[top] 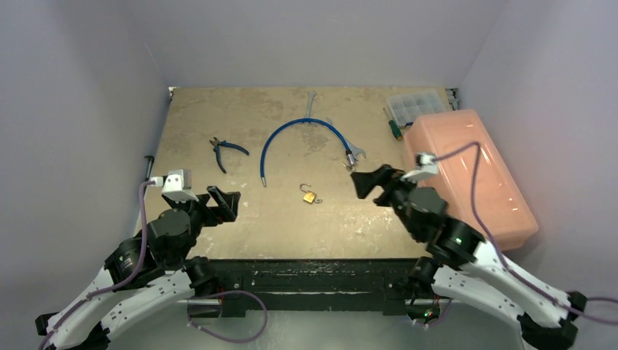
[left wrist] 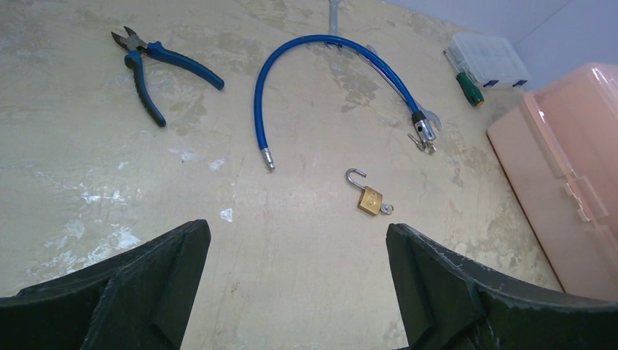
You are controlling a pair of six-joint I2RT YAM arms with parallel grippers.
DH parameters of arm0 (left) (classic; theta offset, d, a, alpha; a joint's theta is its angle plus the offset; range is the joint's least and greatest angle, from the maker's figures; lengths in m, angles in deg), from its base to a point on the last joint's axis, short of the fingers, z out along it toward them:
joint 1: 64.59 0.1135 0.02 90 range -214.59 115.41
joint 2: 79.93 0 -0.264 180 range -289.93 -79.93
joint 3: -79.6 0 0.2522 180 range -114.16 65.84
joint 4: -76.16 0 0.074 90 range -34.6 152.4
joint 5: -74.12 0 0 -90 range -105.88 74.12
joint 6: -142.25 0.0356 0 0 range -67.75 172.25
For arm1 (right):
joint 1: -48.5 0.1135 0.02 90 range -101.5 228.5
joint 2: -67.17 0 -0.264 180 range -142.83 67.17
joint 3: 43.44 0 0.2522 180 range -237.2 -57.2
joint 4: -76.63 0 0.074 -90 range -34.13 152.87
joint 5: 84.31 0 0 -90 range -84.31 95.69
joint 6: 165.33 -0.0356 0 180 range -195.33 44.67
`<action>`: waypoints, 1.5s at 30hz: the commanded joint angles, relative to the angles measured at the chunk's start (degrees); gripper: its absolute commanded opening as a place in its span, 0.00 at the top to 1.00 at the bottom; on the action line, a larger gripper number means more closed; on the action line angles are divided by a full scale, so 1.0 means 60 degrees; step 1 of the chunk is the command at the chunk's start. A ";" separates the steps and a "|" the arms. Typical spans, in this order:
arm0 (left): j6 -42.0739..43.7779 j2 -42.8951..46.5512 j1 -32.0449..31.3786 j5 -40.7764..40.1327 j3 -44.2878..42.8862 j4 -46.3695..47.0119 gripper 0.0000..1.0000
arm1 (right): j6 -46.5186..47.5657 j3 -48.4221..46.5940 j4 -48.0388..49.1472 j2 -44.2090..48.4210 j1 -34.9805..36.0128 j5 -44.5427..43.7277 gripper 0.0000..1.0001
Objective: Unlock with the key
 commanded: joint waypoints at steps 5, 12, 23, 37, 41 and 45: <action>0.0219 -0.0074 0.0130 0.0052 -0.0225 0.0216 0.01 | 0.0860 0.0428 -0.1993 0.3490 0.0033 -0.1423 0.01; 0.0181 -0.0066 0.0126 0.0006 -0.0234 0.0208 0.01 | 0.0399 -0.0748 -0.3596 0.3754 0.0037 -0.1559 0.01; 0.0176 -0.0087 0.0131 -0.0006 -0.0210 0.0210 0.01 | 0.0841 -0.2398 -0.5086 0.3946 0.0033 -0.1400 0.01; 0.0243 -0.0396 0.0144 -0.0020 -0.0126 0.0316 0.01 | 0.0803 -0.1161 -0.4653 0.6588 0.0030 -0.2293 0.01; 0.0272 -0.0475 0.0159 0.0006 -0.0120 0.0350 0.01 | 0.0966 -0.1093 -0.4492 0.6486 0.0030 -0.2050 0.01; 0.0245 -0.0577 0.0166 0.0006 -0.0127 0.0311 0.02 | 0.0836 -0.1072 -0.4549 0.6327 0.0022 -0.1973 0.01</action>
